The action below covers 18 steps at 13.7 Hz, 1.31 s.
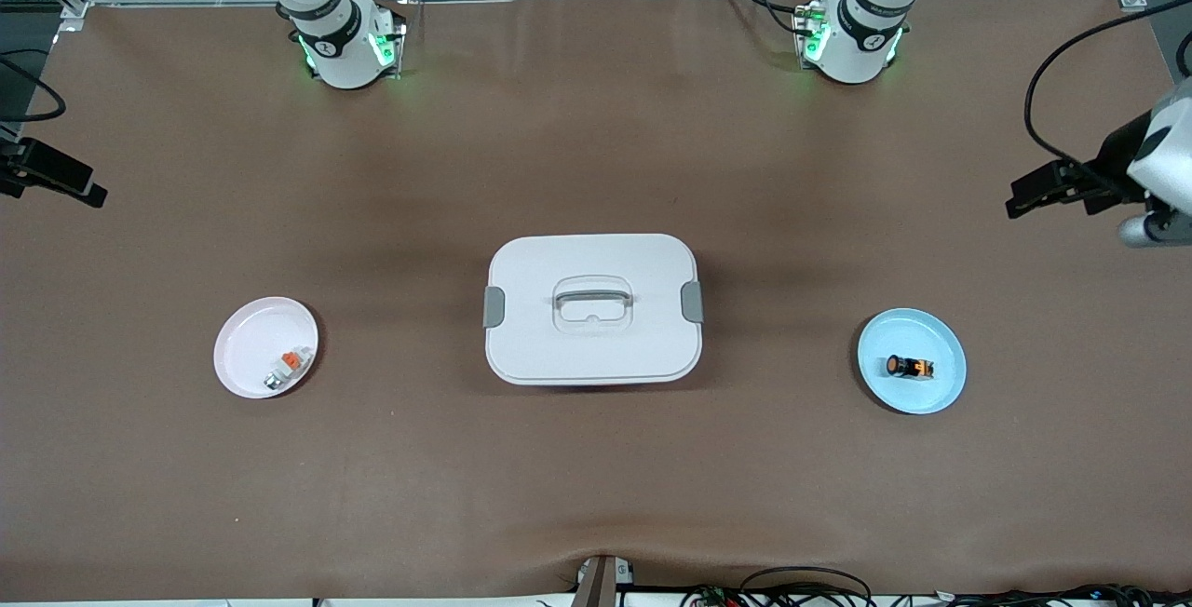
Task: Transfer orange switch to right arm and place
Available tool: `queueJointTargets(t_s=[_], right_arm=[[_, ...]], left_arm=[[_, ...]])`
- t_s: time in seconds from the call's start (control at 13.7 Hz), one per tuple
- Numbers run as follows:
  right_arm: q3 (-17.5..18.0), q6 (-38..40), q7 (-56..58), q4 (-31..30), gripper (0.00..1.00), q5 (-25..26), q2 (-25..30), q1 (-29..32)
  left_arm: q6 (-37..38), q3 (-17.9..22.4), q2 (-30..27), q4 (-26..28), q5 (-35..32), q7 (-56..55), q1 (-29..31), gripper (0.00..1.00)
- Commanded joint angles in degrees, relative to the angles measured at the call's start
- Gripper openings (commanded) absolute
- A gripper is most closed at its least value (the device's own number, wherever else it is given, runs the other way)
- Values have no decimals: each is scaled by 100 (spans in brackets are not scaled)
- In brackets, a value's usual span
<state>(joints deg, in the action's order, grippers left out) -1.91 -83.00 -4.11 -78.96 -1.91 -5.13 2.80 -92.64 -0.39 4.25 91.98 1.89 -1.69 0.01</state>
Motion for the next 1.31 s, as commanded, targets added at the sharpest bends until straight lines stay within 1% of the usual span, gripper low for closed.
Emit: queueJointTargets(t_s=[0.0, 0.22, 0.58, 0.95, 1.17, 1.24], right_arm=[[50, 38, -46, 13, 100, -64, 48, 80], [50, 47, -46, 4, 100, -73, 48, 80], [50, 56, -46, 4, 100, -73, 48, 71], [50, 56, -54, 4, 100, -73, 48, 71], [50, 47, -46, 13, 100, -73, 48, 80], [50, 38, -46, 13, 100, -73, 48, 71]], left_arm=[[-218, -40, 382, -48, 48, 449, 61, 100], [-561, -40, 787, -40, 57, 757, 113, 100], [-1465, -40, 1367, 4, 57, 758, 122, 100], [-2064, -40, 1886, 4, 74, 767, 263, 100], [-2468, -49, 2272, -4, 83, 1047, 263, 100], [-2565, -49, 2413, -13, 214, 1048, 263, 100]])
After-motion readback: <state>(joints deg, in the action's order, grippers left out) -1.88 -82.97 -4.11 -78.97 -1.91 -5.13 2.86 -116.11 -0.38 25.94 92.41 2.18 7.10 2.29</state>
